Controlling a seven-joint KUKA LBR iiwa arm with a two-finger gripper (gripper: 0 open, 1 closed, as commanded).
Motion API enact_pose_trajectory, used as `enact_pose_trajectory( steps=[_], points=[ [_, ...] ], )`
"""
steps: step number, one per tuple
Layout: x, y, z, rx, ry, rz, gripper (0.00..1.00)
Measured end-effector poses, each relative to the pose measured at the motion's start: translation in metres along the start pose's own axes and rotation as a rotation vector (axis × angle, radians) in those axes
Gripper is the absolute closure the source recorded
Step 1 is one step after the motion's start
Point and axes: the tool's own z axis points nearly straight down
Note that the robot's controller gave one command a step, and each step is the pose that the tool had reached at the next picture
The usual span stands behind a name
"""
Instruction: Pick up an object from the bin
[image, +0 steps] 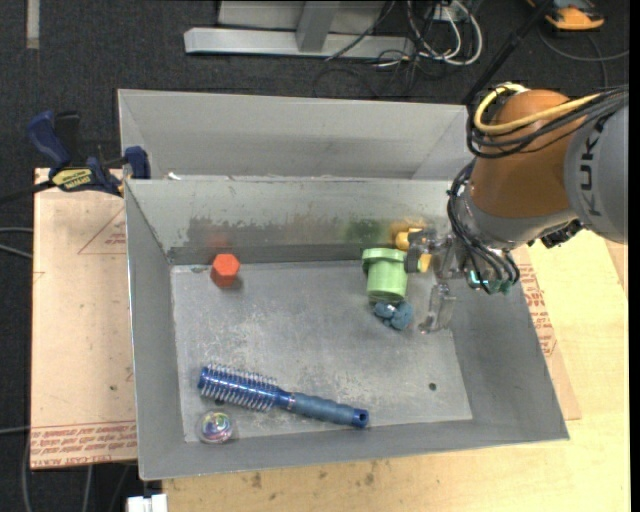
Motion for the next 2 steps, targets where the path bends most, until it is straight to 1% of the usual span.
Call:
enact_pose_trajectory(
  steps=[1,2],
  points=[
    [-0.017,0.000,0.073,-0.001,-0.002,0.206,0.00],
    [-0.041,0.019,0.111,-0.002,-0.007,0.410,0.00]
  ],
)
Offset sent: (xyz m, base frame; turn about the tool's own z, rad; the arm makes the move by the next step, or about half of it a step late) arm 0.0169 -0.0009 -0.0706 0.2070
